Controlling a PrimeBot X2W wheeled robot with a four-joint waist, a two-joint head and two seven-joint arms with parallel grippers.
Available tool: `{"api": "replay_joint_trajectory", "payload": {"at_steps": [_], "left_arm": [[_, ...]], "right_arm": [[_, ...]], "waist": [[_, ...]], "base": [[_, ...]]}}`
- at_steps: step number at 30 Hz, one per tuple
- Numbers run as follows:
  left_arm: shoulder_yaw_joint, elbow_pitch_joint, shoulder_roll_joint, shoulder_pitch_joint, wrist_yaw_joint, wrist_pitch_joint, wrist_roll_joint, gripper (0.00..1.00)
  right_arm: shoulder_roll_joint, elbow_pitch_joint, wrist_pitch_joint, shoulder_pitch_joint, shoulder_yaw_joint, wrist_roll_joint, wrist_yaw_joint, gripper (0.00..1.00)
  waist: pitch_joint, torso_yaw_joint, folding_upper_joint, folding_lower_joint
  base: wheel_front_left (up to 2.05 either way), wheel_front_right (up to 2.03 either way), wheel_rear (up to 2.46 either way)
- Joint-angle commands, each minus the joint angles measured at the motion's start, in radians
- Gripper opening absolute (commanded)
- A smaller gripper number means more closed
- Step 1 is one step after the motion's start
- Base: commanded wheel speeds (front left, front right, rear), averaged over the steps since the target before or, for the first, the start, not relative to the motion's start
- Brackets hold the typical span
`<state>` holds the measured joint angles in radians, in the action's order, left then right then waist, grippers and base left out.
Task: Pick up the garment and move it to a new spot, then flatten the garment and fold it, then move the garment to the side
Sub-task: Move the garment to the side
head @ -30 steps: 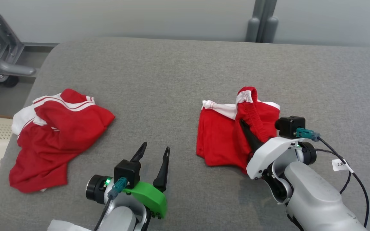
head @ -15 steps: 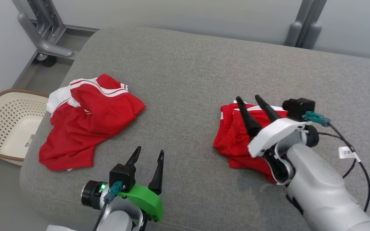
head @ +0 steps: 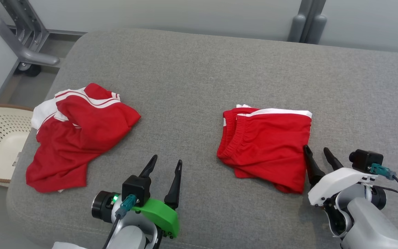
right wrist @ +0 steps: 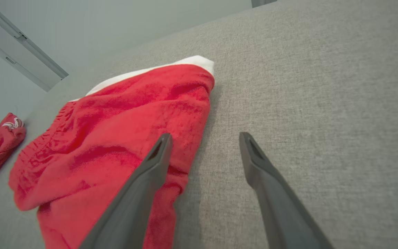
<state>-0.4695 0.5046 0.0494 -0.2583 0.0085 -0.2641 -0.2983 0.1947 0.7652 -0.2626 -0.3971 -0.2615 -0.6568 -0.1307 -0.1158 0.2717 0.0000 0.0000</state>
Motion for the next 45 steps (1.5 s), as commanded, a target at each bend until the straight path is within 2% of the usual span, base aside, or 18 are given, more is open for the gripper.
{"api": "replay_joint_trajectory", "payload": {"at_steps": [1,10,14,15,16,19,23,32,40,45], "left_arm": [[-0.001,-0.004,0.003,-0.008,-0.001,0.000,0.001,1.00],[-0.006,-0.007,0.003,-0.014,0.001,0.000,0.007,1.00],[-0.011,-0.006,0.003,-0.009,0.003,0.000,0.005,1.00],[-0.012,-0.006,0.003,-0.008,0.004,0.000,0.006,1.00],[-0.013,-0.006,0.003,-0.008,0.005,0.000,0.006,1.00],[-0.011,-0.018,0.002,-0.017,0.010,0.000,0.024,1.00],[0.001,-0.053,0.003,-0.018,0.011,0.000,0.051,1.00],[0.024,-0.083,0.003,0.021,-0.007,0.000,0.070,1.00],[0.003,-0.110,0.003,0.011,-0.005,0.000,0.044,1.00],[-0.015,-0.123,0.003,-0.013,-0.005,0.000,0.043,1.00]], "right_arm": [[-0.006,0.016,-0.003,0.005,-0.006,-0.008,0.000,1.00],[-0.045,0.083,-0.003,-0.042,-0.031,-0.041,0.000,1.00],[-0.059,0.158,0.002,-0.059,-0.066,-0.055,0.000,1.00],[-0.064,0.178,0.008,-0.063,-0.075,-0.059,0.000,0.84],[-0.070,0.206,0.010,-0.071,-0.090,-0.069,0.000,0.00],[-0.062,0.212,0.005,-0.091,-0.103,-0.076,0.000,0.00],[-0.051,0.187,0.000,-0.105,-0.097,-0.080,0.000,0.00],[-0.063,0.153,-0.001,-0.047,-0.093,-0.047,0.000,0.00],[-0.071,0.148,-0.001,-0.027,-0.143,-0.036,0.000,0.00],[-0.075,0.137,-0.002,-0.016,-0.178,-0.048,0.000,0.00]], "waist": [[-0.010,0.015,0.0000,0.0000],[-0.024,0.073,0.0000,0.0000],[-0.019,0.089,0.0000,0.0000],[-0.018,0.091,0.0000,0.0000],[-0.016,0.092,0.0000,0.0000],[-0.013,0.079,0.0000,0.0000],[0.003,0.018,0.0000,0.0000],[0.067,-0.261,0.0000,0.0000],[0.077,-0.532,0.0000,0.0000],[0.060,-0.652,0.0000,0.0000]], "base": [[0.00,0.00,0.00],[0.00,0.00,0.00],[0.00,0.00,0.00],[0.00,0.00,0.00],[0.00,0.00,0.00],[0.00,0.00,0.00],[0.00,0.00,0.00],[0.00,0.00,0.00],[0.00,0.00,0.00],[0.00,0.00,0.00]]}}
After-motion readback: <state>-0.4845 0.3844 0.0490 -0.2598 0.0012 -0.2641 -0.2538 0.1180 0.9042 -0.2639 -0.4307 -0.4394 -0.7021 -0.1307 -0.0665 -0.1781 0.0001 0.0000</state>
